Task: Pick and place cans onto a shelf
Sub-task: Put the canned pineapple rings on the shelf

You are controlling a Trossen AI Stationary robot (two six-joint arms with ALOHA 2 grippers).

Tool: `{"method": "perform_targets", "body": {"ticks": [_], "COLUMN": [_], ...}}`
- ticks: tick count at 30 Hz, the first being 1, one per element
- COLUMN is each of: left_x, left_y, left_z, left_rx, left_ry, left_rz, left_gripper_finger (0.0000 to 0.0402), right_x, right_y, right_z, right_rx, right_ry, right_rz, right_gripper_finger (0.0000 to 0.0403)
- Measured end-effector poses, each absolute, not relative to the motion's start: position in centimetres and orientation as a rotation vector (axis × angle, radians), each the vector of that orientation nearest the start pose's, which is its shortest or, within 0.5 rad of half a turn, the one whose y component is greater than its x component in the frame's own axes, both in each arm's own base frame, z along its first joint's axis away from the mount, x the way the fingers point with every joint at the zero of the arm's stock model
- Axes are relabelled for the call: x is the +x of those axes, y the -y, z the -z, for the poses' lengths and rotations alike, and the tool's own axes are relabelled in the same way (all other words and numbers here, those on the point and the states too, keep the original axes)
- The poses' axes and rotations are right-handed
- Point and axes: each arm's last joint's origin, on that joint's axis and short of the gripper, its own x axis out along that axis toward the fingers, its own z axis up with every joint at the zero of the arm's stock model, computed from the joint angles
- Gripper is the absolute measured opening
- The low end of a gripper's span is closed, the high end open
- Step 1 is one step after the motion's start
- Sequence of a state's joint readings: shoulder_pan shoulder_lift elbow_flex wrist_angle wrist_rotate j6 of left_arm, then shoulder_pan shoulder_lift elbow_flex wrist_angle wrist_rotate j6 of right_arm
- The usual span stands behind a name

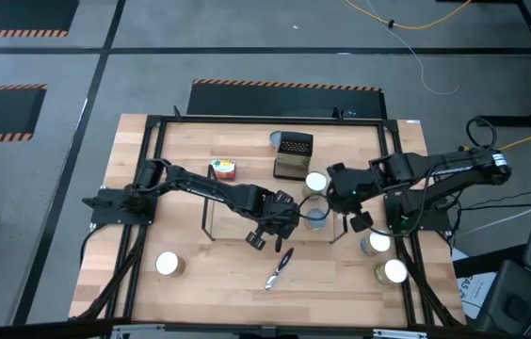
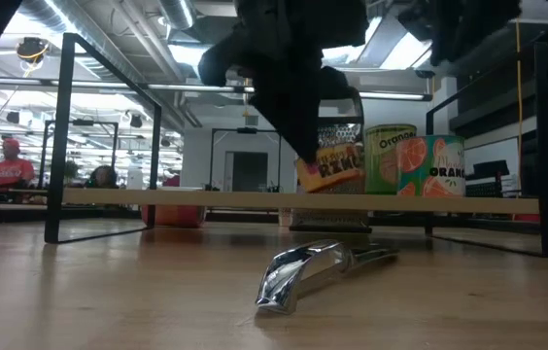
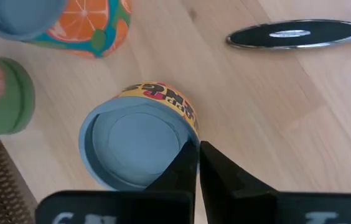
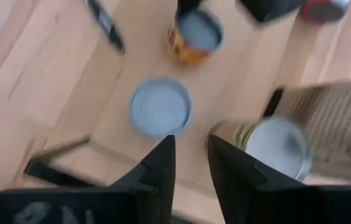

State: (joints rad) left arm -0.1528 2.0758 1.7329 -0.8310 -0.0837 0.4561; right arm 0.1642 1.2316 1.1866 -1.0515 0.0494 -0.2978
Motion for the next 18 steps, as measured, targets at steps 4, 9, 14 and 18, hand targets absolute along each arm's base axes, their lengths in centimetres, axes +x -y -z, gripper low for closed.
{"method": "perform_targets", "body": {"ticks": [4, 9, 14, 18], "left_x": [43.15, 43.17, 43.18, 43.22], "left_y": [6.4, 6.4, 6.4, 6.41], "left_z": [-21.95, -21.96, -21.97, -21.99], "left_rx": [0.541, 0.54, 0.54, 0.54], "left_ry": [-1.135, -1.133, -1.131, -1.127], "left_rz": [0.327, 0.327, 0.326, 0.324], "left_gripper_finger": [0.0013, 0.0028, 0.0031, 0.0031], "right_x": [21.84, 21.88, 21.92, 21.92], "right_y": [-3.47, -3.48, -3.49, -3.49], "right_z": [-31.54, -31.58, -31.6, -31.6], "right_rx": [-0.334, -0.333, -0.332, -0.332], "right_ry": [-1.091, -1.084, -1.079, -1.079], "right_rz": [-0.236, -0.235, -0.234, -0.234], "right_gripper_finger": [0.0099, 0.0099, 0.0099, 0.0099]}}
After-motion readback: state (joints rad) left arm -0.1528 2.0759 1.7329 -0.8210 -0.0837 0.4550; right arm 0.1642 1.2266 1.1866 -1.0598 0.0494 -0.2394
